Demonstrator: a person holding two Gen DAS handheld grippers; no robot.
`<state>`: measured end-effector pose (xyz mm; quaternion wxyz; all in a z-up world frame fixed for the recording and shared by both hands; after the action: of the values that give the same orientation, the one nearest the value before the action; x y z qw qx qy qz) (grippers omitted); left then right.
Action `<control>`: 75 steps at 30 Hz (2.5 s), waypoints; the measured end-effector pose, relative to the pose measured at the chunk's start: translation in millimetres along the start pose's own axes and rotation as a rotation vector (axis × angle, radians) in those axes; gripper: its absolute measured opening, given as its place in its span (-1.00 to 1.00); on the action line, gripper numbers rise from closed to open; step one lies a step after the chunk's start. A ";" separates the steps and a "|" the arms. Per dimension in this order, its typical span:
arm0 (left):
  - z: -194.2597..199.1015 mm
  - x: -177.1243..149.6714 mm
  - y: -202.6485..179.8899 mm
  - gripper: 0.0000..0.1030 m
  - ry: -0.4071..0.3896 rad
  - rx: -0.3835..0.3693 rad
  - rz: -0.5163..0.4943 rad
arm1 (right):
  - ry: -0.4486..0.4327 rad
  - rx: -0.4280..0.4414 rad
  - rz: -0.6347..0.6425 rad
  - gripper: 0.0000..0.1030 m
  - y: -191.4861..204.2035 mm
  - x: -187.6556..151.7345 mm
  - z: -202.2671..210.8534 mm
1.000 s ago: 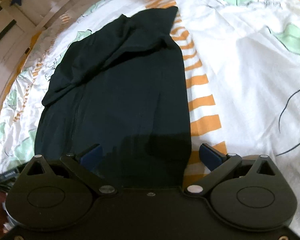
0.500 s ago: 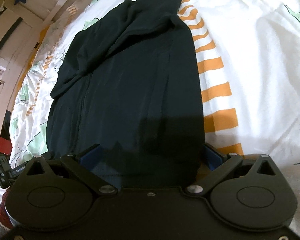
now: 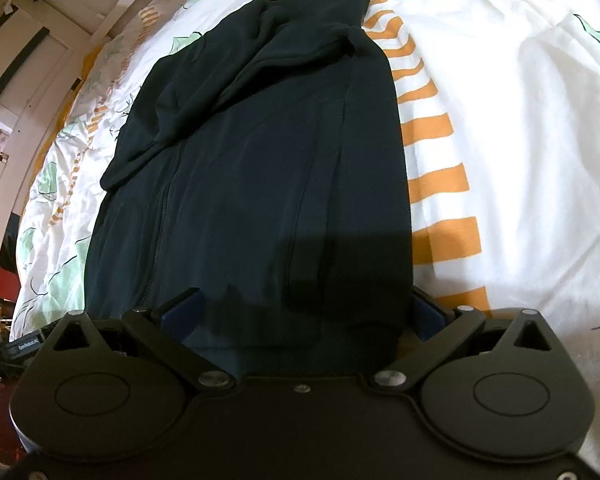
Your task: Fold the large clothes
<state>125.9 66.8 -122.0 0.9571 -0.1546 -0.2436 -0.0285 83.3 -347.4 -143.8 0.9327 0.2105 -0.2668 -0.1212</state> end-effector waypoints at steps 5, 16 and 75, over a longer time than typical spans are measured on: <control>-7.5 3.7 6.4 0.97 0.042 -0.069 0.032 | 0.000 0.004 -0.005 1.00 -0.5 -0.3 -0.6; -1.6 5.1 24.3 -0.23 0.026 -0.135 0.161 | 0.054 0.148 -0.076 1.00 -6.8 2.6 5.5; -87.0 248.8 -2.4 -0.67 -0.328 -0.209 0.329 | -0.348 0.073 -0.117 -0.52 -32.8 234.9 -64.3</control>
<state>384.2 42.7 -75.7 0.8753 -0.2929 -0.3629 0.1279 309.4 -434.8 -103.3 0.8556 0.2350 -0.4156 -0.1999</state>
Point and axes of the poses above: each gripper's, at about its wrist camera, not at the fingertips, and z roughly against the way its jaws point, y to its left, x to its top, the point moved 3 cm from there along -z, roughly the way its jaws point, and after that the axes turned 8 degrees about z, right-handed, at the moved point
